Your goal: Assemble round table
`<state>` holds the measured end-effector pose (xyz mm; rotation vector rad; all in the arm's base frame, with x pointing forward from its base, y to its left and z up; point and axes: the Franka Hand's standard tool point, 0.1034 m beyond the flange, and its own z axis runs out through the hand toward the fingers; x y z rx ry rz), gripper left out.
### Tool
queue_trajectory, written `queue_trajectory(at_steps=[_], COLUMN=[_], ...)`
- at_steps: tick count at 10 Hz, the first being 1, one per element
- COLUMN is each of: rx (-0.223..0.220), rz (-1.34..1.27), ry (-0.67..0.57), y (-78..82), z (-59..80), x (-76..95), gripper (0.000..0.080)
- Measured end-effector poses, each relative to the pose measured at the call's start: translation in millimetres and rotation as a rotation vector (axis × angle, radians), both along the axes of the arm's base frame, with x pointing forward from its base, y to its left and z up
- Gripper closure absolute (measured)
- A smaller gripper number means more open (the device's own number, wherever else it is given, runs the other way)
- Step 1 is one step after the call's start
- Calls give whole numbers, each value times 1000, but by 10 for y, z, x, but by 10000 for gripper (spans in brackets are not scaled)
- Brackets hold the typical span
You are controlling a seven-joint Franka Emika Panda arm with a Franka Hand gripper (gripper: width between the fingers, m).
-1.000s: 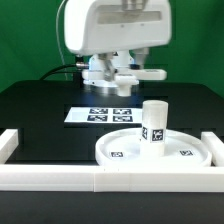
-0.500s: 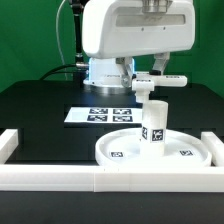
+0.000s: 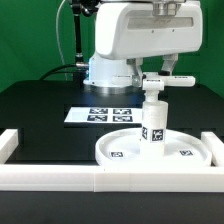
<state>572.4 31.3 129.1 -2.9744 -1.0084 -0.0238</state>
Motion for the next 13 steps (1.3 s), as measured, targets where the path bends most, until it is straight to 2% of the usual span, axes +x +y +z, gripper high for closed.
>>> queue_trajectory(at_steps=[2, 4, 6, 9, 13], rx=[1, 2, 2, 4, 5], rz=[-4, -12, -11, -8, 3], ry=[6, 11, 14, 2, 6], y=[19, 87, 90, 90, 68], z=[-49, -52, -49, -65, -214], x=[-79, -142, -171, -148, -130], gripper=[354, 354, 354, 354, 354])
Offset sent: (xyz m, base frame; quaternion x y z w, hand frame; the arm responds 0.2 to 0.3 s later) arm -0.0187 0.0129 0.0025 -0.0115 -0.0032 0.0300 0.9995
